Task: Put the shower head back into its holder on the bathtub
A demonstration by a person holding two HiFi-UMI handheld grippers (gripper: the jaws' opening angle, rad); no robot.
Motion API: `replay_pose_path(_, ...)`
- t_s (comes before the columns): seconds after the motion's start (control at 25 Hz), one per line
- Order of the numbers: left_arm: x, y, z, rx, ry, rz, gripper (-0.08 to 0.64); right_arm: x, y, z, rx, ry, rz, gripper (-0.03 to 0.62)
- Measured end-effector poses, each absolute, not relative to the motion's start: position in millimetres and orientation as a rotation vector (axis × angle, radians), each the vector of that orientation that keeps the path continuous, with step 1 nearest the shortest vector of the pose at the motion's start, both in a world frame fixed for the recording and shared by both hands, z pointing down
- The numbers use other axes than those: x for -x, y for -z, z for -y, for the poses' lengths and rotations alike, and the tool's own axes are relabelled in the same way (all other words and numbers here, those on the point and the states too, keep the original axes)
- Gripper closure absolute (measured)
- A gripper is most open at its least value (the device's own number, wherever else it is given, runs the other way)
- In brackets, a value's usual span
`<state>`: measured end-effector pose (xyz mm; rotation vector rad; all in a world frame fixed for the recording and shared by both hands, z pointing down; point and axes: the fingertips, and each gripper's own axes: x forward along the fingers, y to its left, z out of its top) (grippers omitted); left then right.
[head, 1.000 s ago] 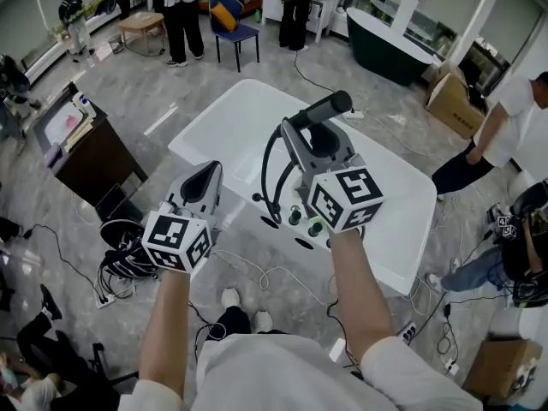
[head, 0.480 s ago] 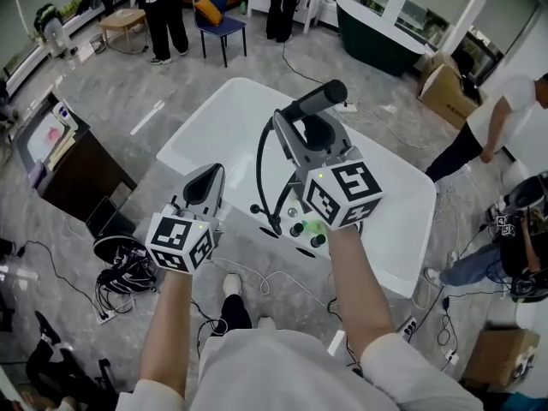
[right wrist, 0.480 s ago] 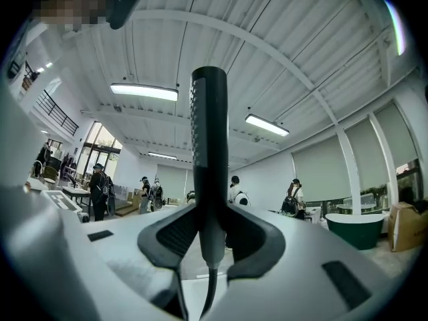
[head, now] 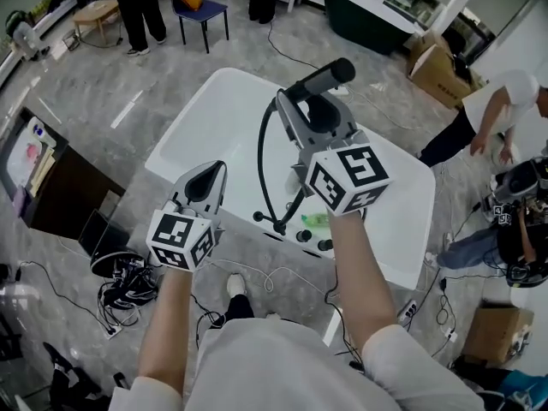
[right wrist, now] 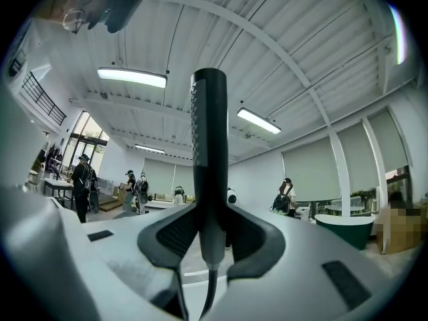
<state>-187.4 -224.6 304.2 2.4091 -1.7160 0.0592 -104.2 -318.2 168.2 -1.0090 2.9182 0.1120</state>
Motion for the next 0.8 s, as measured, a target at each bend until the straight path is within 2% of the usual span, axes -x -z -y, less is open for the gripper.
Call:
replay_pose_path(0.32,217,-323,264,-2.441,-0.072,1.624,0.551,138,-172,349,1.06,-0.112,-2.896,0.451)
replay_pose_path(0.8,212,-358,276,-2.396,-0.106,1.588,0.551,125,-197,342,1.014,-0.011,-2.92,0.451)
